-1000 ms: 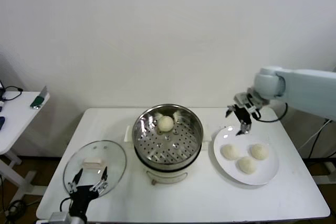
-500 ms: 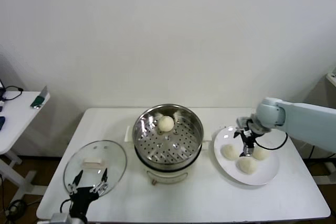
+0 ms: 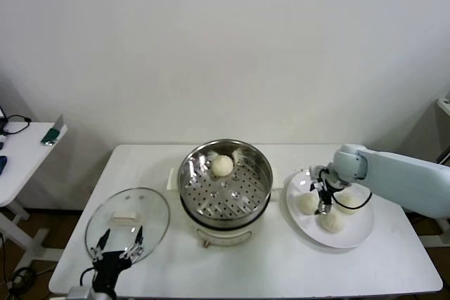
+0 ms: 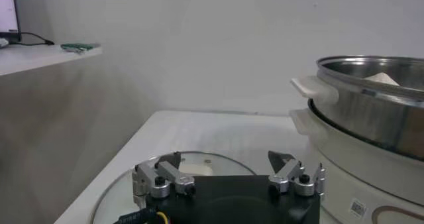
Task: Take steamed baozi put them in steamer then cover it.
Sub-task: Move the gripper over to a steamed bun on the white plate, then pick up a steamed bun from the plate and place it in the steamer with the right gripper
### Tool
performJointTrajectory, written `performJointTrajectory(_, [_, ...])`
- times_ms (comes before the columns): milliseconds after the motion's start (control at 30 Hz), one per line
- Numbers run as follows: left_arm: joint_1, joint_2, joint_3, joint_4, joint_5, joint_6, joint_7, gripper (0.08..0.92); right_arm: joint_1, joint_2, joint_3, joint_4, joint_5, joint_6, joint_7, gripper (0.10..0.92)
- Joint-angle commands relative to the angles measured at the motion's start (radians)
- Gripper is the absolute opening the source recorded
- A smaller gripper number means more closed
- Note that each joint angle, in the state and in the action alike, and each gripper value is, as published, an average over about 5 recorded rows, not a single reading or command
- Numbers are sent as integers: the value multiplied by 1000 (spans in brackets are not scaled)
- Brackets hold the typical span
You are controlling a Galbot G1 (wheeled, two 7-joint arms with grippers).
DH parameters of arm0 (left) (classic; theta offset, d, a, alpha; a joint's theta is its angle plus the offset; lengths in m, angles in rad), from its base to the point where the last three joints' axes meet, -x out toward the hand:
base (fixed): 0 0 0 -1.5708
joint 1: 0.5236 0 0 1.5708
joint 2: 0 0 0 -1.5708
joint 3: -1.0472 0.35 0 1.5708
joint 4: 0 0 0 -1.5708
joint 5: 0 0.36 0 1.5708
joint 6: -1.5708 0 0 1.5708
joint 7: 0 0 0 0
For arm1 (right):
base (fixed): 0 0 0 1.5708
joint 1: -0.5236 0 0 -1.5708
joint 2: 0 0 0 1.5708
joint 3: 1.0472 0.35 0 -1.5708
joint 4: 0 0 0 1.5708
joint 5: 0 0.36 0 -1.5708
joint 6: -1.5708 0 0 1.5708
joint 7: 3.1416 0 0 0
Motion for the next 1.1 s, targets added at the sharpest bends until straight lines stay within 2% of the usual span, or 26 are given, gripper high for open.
performJointTrajectory(33, [-1, 0, 0, -3, -1, 1, 0, 823, -51, 20, 46, -32, -7, -14, 7, 742])
performJointTrajectory(200, [-1, -2, 1, -6, 0, 2, 0, 823, -16, 8, 29, -15, 11, -11, -11, 667])
performJointTrajectory(333, [0, -2, 3, -6, 1, 2, -1, 823, 84, -11, -29, 15, 44, 10, -41, 641])
performJointTrajectory(567, [-3, -1, 9, -8, 2, 2, -1, 823, 489, -16, -262, 78, 197, 74, -119, 636])
performJointTrajectory(767, [-9, 9, 16, -6, 1, 3, -1, 823, 834, 77, -406, 124, 347, 99, -188, 636])
performJointTrajectory(900, [-14, 16, 19, -6, -1, 6, -1, 823, 930, 160, -350, 206, 511, 43, -155, 636])
performJointTrajectory(1100, [-19, 20, 22, -11, 0, 11, 0, 823, 848, 309, -179, 323, 665, -105, -13, 636])
